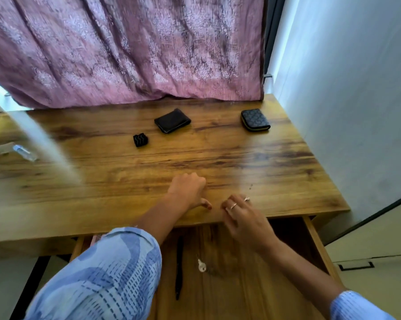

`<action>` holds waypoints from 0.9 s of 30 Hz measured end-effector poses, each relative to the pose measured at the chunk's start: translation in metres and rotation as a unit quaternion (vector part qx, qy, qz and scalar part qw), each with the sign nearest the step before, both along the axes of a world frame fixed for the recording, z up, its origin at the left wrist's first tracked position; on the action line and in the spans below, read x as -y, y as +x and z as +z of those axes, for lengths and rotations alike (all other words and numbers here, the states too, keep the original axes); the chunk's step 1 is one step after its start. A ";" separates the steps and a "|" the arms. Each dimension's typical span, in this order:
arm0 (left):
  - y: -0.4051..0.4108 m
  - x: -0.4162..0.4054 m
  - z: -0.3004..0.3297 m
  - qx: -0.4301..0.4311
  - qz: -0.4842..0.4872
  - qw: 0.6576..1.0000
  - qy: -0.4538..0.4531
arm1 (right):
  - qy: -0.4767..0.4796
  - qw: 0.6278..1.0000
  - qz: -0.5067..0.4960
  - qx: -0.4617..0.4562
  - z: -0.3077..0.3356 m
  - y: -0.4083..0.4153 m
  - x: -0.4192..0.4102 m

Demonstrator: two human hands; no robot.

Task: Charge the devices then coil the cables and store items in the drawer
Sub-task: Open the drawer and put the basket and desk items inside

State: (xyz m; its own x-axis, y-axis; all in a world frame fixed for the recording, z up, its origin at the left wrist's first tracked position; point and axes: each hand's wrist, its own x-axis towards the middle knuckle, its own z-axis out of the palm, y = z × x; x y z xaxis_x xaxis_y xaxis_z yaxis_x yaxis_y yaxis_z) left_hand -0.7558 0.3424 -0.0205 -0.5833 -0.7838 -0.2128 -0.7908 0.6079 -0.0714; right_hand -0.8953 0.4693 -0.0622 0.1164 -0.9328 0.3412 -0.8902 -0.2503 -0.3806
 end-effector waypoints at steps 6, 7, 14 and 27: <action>-0.048 0.022 0.001 -0.005 0.131 0.975 0.180 | 0.047 0.986 -0.156 -0.036 0.017 -0.079 0.084; -0.053 0.029 0.002 -0.006 0.143 0.969 0.203 | 0.063 0.982 -0.175 -0.043 0.018 -0.090 0.099; -0.079 0.055 -0.003 0.029 0.123 0.961 0.246 | 0.125 0.945 -0.300 -0.048 0.024 -0.140 0.190; -0.082 0.064 -0.012 0.069 0.063 0.970 0.226 | 0.174 0.906 -0.383 0.051 0.007 -0.158 0.272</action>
